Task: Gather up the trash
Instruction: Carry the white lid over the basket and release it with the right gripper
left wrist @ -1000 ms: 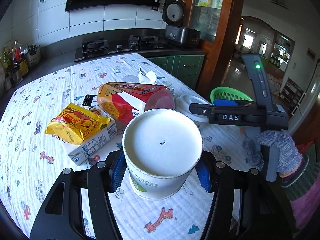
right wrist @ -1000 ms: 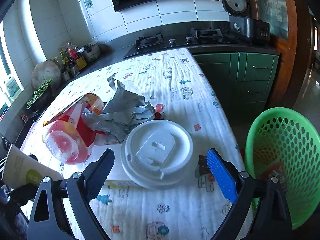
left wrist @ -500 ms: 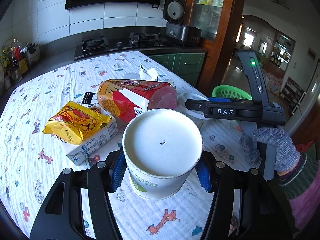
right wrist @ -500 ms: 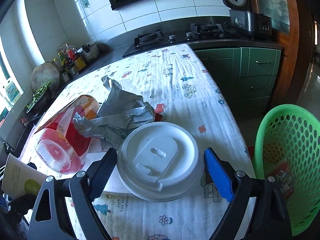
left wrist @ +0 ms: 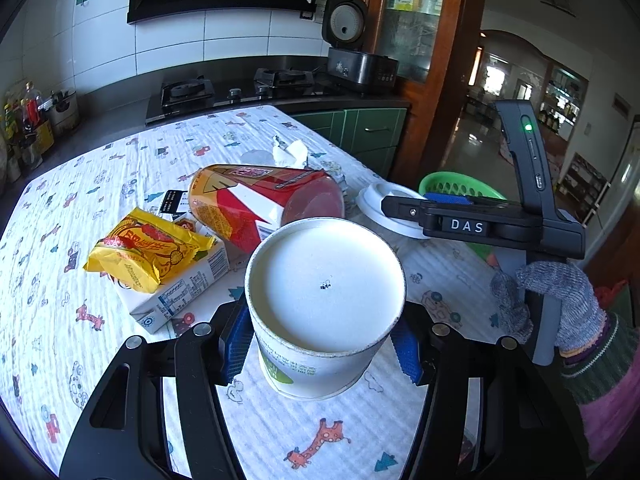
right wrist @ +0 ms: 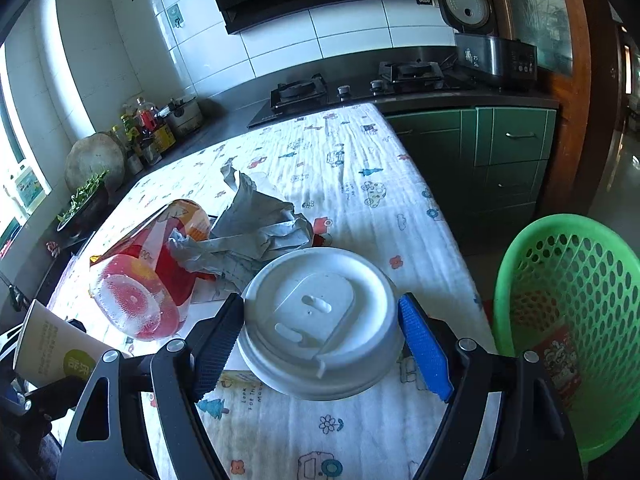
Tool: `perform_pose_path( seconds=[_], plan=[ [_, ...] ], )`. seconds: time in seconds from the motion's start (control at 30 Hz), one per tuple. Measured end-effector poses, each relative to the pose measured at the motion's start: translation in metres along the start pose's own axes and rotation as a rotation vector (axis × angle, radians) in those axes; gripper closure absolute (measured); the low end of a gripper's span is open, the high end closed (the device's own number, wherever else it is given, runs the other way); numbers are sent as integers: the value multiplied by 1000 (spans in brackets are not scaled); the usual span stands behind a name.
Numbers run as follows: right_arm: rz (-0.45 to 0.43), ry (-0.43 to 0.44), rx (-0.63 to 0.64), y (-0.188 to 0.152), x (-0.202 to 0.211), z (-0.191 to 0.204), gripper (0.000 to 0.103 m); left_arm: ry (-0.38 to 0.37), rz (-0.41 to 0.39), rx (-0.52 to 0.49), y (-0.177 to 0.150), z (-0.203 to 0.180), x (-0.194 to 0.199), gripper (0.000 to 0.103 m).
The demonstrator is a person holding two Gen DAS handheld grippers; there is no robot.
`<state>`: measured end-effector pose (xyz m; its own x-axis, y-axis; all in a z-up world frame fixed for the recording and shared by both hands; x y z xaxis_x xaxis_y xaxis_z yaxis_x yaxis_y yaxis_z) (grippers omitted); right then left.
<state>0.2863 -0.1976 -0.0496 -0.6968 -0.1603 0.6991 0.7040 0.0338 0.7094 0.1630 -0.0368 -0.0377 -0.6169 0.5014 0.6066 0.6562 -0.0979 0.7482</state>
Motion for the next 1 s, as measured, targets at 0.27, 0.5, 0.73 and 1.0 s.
perform_pose_path(
  seconds=[0.27,0.5,0.73,1.0],
  plan=[
    [-31,-72,-13,-5,20,-34,27,-25,9,-34,10,-21,-13,44],
    [-23,-162,-79,-18,31,-92,27,-56,23,-62,25,-44,-34,44],
    [19,-258,-125,-36,33,-149,27,-79,37,-107,40,-72,-60,44],
    [59,-329,-166,-51,25,-202,27,-91,45,-140,60,-99,-85,44]
  ],
)
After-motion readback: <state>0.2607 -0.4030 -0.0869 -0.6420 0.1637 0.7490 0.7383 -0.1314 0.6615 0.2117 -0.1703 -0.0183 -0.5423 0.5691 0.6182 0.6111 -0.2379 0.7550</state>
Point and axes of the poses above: each gripper's, at about its wrist camera, not at the fingertips, and x roughly against the way its jaws point, z to its left, y to its top, the point moved 5 cm from there along -x, roughly the way its jaws point, and after that the axes turned 14 degrees about -y, right-handed, at the moved point
